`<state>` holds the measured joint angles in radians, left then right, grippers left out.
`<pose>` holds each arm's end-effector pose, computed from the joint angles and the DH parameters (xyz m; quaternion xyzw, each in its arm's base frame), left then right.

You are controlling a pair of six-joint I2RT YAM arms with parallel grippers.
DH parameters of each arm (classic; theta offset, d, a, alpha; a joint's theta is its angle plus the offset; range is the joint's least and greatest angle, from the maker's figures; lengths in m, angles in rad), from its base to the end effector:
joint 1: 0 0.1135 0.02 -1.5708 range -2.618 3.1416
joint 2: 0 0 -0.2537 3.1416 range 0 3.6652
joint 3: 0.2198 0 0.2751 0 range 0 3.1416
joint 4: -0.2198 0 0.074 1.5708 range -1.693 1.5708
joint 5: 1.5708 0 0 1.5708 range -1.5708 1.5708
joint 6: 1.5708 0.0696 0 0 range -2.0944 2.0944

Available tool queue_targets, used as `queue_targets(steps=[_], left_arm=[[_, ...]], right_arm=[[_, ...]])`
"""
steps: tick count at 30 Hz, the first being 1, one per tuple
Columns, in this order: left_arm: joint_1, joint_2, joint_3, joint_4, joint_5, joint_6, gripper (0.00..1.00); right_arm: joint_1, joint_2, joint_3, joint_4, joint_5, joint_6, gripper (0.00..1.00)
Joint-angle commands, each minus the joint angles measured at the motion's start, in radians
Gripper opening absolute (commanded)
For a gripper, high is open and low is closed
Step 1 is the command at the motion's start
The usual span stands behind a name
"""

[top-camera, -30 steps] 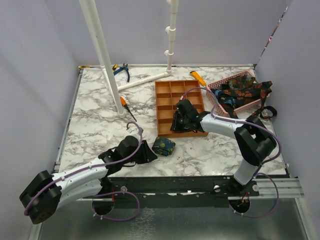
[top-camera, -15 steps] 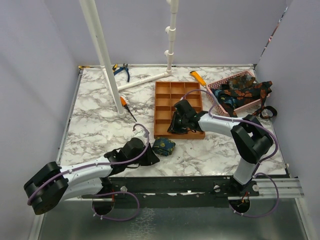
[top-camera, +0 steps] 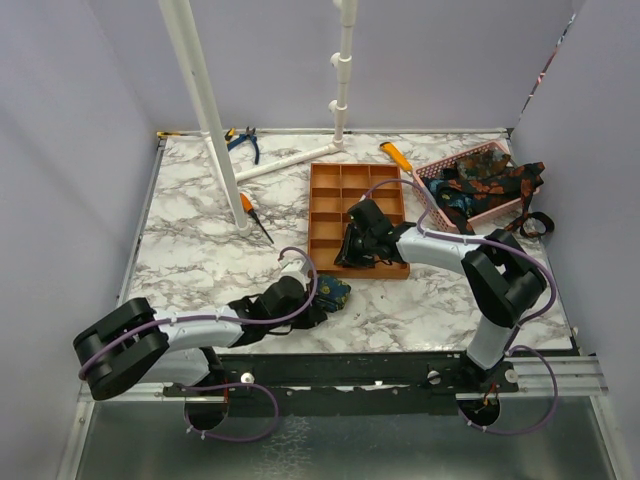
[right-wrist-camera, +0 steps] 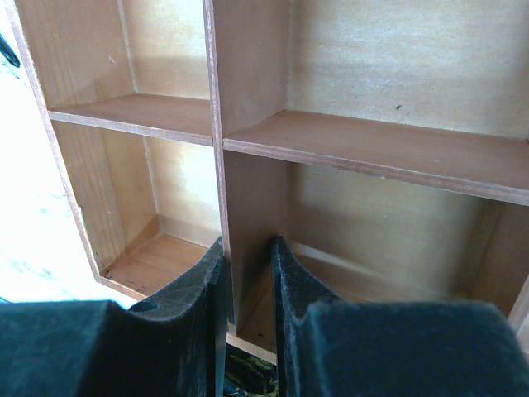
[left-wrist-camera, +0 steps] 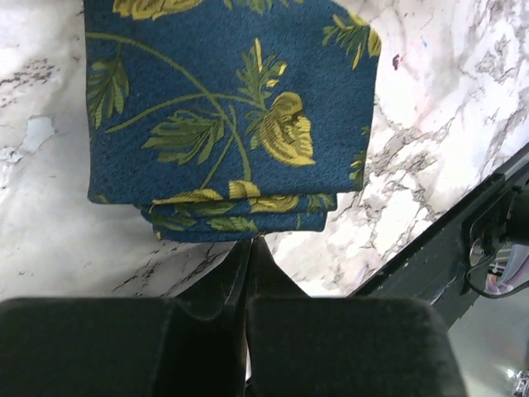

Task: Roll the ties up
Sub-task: Move the storage box to the center of the board.

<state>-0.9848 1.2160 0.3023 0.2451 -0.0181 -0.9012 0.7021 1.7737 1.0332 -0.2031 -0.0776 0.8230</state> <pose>0.1426 -0.2126 0.0865 0.0337 0.8993 -0.3480 0.2626 0.2973 0.2585 0.1090 0.0455 0.9495 0.2396 0.1974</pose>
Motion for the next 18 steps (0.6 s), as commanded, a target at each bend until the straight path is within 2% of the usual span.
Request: queue_targets(steps=[1,18], left_arm=[[-0.014,0.02,0.017,0.082,-0.062,-0.022,0.0],[-0.018,0.142,0.038,0.172,-0.102,-0.048,0.0]], right_arm=[[0.016,0.003,-0.015,-0.048,-0.079,0.045,0.22],[0.043,0.001,-0.044,-0.048,-0.082,0.054,0.22]])
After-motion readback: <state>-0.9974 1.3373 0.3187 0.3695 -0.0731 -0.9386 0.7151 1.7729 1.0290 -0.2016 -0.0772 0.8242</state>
